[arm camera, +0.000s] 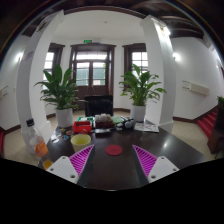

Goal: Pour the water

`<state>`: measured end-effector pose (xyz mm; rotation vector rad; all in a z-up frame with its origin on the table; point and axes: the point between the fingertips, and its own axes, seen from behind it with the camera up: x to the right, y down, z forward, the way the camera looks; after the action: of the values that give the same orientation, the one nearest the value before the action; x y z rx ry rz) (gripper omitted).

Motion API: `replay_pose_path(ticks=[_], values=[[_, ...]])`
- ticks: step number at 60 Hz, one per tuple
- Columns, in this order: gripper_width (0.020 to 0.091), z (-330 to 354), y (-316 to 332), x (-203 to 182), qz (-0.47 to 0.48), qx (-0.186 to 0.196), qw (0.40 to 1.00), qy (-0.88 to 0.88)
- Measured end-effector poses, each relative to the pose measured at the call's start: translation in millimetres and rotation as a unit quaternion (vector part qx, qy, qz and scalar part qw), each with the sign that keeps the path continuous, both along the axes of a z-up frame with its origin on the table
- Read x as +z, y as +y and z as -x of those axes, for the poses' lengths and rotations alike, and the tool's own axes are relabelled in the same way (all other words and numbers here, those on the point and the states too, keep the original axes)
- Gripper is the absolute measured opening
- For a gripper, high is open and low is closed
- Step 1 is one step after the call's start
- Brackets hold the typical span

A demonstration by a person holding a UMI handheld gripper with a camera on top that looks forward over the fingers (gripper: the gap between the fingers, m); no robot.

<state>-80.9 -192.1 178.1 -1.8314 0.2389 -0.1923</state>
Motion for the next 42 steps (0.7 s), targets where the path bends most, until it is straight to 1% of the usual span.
replay_pose_path(ticks=[4, 9, 10, 12, 16, 20, 26, 33, 37, 42], values=[[0.0735, 16, -1, -10, 0.004, 0.016, 1.0, -0.002], [0.0733, 57, -7, -33, 0.009, 0.039, 0.999, -0.003], [0.0734, 47, -2, -21, 0.013, 0.045, 0.999, -0.003], [0.0733, 81, -8, -44, 0.015, 0.056, 0.998, -0.003], [0.0735, 118, -11, -61, 0.021, 0.08, 0.997, 0.005], [0.0738, 154, -9, -70, 0.016, 0.111, 0.994, 0.012], [0.0743, 198, -2, -75, 0.007, 0.153, 0.988, 0.015], [0.074, 232, 16, -70, -0.005, 0.186, 0.982, 0.016], [0.0743, 245, 31, -70, -0.014, 0.197, 0.98, 0.017], [0.0744, 252, 48, -64, -0.025, 0.199, 0.979, 0.015]])
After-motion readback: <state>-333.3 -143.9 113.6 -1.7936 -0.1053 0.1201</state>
